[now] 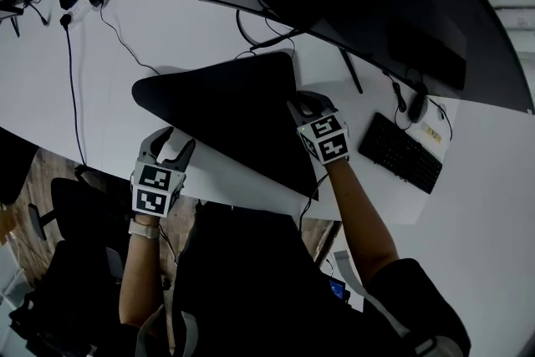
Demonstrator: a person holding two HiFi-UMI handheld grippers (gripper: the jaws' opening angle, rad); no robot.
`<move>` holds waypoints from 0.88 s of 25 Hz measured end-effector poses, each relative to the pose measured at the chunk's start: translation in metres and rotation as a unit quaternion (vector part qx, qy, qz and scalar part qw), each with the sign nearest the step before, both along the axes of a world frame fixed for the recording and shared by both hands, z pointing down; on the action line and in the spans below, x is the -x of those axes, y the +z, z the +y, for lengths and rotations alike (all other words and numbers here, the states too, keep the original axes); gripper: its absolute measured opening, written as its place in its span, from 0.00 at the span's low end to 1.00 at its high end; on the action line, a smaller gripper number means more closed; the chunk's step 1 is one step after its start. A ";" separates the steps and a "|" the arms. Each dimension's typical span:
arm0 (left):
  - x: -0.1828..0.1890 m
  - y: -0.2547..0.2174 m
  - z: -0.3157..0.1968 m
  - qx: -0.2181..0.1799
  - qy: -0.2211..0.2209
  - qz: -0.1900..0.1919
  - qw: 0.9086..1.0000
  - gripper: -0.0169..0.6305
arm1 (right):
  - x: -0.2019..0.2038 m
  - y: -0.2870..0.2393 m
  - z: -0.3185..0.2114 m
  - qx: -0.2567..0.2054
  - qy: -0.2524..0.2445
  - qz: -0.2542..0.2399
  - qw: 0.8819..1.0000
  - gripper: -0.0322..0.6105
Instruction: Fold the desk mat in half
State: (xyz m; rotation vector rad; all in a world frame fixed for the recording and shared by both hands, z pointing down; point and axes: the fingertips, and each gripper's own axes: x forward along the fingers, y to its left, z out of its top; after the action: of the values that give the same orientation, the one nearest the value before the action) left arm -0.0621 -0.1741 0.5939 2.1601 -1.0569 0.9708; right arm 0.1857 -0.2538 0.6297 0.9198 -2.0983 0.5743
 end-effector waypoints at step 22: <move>0.010 -0.043 -0.006 -0.059 -0.028 0.027 0.997 0.04 | -0.013 -0.057 0.017 -0.056 0.058 -0.006 0.997 0.14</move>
State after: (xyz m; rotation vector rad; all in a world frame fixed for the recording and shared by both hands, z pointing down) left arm -0.0723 -0.1801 0.5510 2.2250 -1.1699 0.8396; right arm 0.1984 -0.2371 0.5725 1.1106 -2.1151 0.5251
